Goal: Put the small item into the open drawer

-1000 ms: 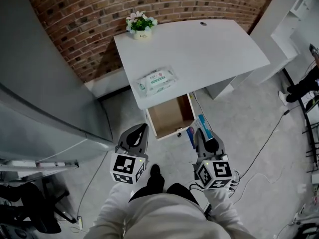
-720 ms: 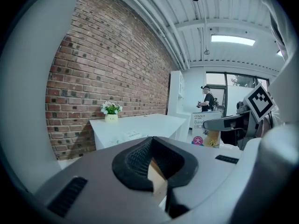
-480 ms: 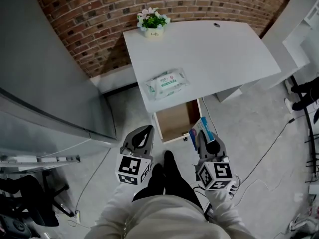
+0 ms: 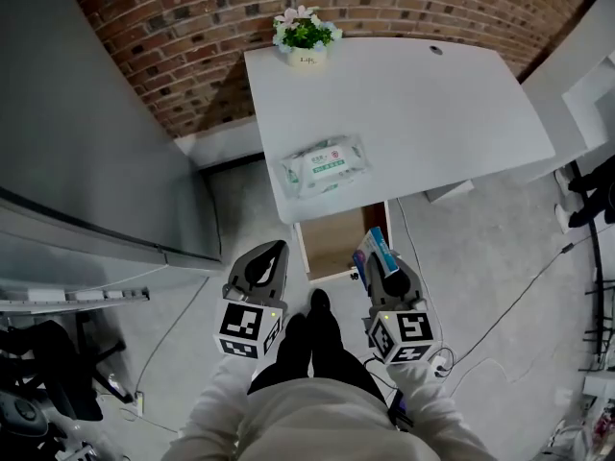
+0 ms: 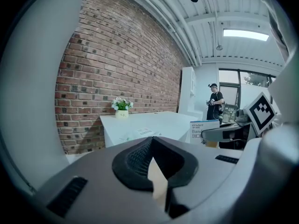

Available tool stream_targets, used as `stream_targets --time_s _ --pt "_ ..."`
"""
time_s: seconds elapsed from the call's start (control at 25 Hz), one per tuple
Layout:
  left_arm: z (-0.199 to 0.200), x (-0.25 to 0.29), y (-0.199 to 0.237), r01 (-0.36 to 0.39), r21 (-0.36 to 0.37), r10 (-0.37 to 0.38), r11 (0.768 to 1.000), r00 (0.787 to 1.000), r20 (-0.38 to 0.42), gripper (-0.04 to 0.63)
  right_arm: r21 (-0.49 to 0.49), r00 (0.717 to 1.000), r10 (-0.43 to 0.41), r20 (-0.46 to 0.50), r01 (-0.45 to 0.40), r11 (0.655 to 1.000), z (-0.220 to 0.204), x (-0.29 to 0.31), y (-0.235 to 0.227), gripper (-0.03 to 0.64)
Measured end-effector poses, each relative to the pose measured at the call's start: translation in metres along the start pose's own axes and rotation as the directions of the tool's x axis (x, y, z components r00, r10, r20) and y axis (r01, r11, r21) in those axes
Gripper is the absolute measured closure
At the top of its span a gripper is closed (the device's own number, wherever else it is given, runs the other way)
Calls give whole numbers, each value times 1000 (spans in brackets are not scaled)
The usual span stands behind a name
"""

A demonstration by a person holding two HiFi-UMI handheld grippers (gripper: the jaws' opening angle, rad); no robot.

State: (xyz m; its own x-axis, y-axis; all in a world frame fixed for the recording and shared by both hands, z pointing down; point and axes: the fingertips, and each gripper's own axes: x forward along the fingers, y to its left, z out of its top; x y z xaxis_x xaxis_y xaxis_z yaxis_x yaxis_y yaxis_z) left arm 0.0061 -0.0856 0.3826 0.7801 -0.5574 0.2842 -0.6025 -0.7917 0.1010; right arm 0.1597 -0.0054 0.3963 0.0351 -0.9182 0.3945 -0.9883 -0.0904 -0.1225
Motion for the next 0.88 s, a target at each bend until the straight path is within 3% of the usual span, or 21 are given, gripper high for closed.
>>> stream_targets --time_s 0.68,0.88 --pt "-9 28 13 -60 -39 60 997 998 -18 578 -51 985 59 -160 -68 996 -58 65 -9 535" --pt "-19 35 18 -75 -54 73 996 997 -30 578 -15 974 61 -218 -66 998 -84 84 -14 535"
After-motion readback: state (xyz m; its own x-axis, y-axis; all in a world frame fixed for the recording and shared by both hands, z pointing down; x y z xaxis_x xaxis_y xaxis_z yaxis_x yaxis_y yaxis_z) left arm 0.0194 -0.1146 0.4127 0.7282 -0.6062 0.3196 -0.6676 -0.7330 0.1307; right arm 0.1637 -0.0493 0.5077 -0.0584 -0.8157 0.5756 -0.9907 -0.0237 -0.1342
